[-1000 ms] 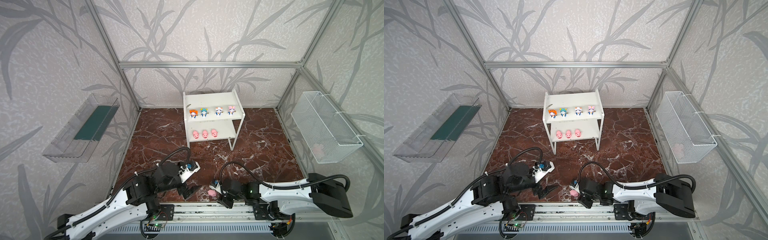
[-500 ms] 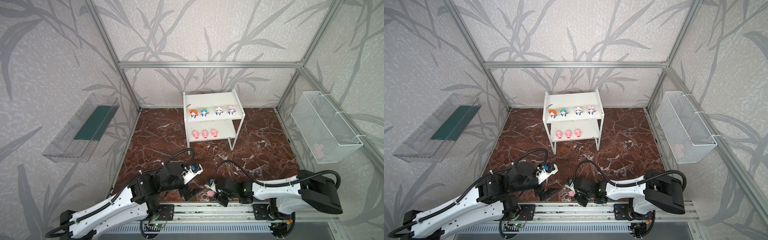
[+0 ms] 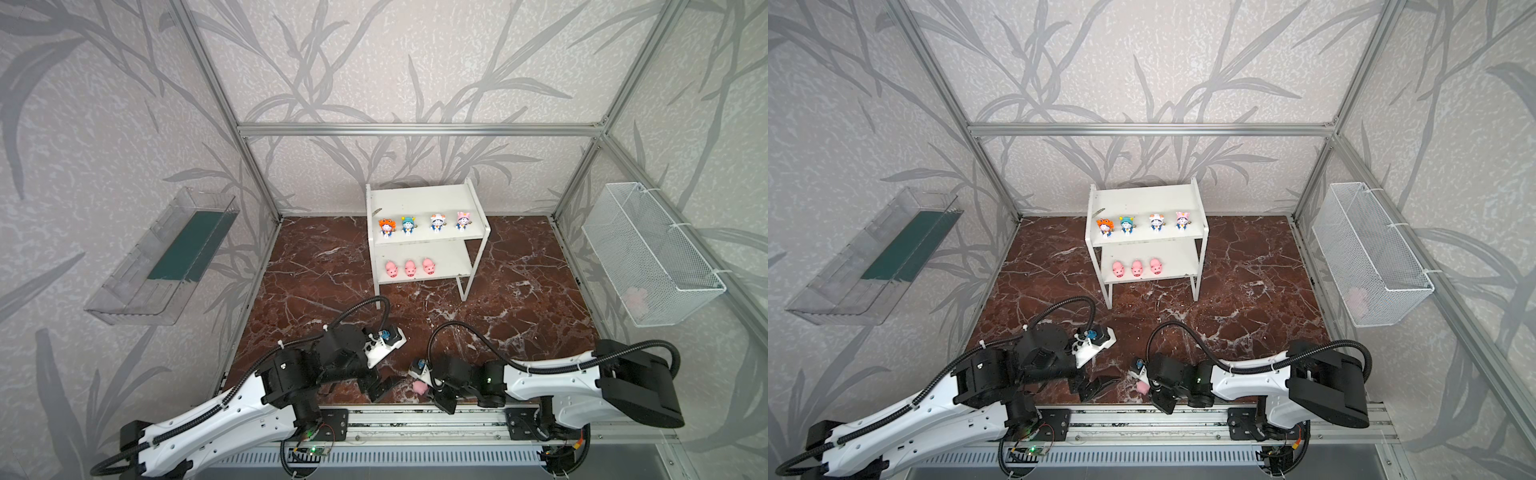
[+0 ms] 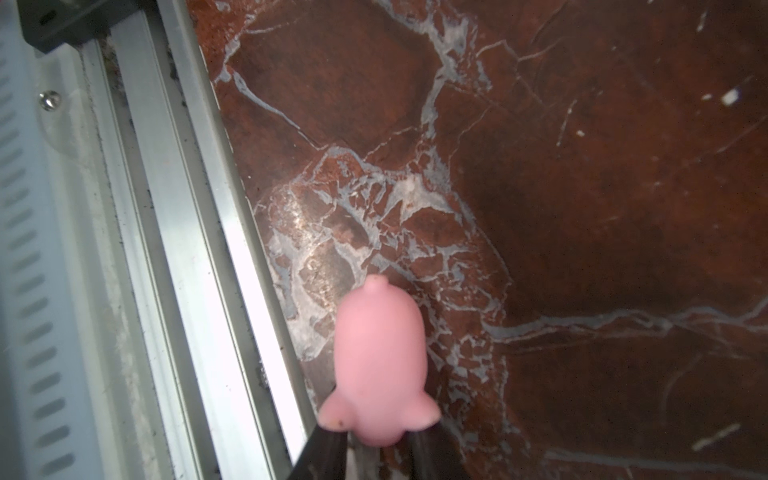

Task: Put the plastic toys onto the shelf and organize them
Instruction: 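Lower the right gripper over the pink pig and close on it, then carry the pink pig with the right gripper to the lower shelf tier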

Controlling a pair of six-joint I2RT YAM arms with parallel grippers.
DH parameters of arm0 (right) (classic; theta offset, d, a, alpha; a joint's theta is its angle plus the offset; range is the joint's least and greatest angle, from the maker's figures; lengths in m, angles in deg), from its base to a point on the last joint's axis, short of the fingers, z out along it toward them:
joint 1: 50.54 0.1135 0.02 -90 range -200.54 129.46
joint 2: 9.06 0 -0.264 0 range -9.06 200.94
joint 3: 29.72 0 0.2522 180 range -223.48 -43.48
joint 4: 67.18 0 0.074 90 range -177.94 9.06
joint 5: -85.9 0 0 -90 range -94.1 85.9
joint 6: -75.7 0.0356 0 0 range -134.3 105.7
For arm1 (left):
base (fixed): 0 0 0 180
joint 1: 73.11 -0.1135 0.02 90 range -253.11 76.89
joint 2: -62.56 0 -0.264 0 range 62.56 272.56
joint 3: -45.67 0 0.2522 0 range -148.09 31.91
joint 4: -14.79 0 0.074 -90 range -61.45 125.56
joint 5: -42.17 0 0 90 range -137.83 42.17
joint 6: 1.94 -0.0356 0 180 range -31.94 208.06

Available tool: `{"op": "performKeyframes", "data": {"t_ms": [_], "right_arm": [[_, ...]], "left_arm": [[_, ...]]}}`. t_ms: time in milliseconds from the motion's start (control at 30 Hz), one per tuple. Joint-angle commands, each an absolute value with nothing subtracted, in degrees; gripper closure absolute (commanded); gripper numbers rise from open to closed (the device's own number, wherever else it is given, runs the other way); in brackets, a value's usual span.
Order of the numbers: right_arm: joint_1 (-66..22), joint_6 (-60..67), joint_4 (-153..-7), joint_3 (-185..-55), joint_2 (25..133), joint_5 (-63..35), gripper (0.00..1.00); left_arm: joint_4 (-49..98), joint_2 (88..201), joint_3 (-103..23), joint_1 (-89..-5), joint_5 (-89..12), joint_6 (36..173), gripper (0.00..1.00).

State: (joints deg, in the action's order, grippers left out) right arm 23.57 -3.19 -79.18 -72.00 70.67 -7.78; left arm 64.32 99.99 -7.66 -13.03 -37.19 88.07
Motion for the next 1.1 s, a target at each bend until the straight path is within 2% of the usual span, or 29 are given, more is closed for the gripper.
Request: {"op": "performKeyframes", "data": {"t_ms": [0, 267, 700, 1067], "right_arm": [[23.97, -2.08, -81.45, -73.34, 68.82, -4.3, 0.76], [22.21, 0.28, -86.14, -74.5, 64.24, 2.11, 0.8], [11.82, 4.05, -94.97, -77.72, 54.79, 6.79, 0.81], [4.84, 3.66, -94.25, -79.96, 48.09, 14.44, 0.81]], "left_arm": [[64.48, 99.89, -7.19, -12.82, -37.45, 87.06, 0.01], [64.04, 99.98, -7.29, -12.87, -40.43, 87.3, 0.01], [62.14, 99.85, -8.83, -12.88, -50.57, 87.17, 0.01], [57.99, 98.64, -9.26, -12.86, -55.1, 85.46, 0.01]]}}
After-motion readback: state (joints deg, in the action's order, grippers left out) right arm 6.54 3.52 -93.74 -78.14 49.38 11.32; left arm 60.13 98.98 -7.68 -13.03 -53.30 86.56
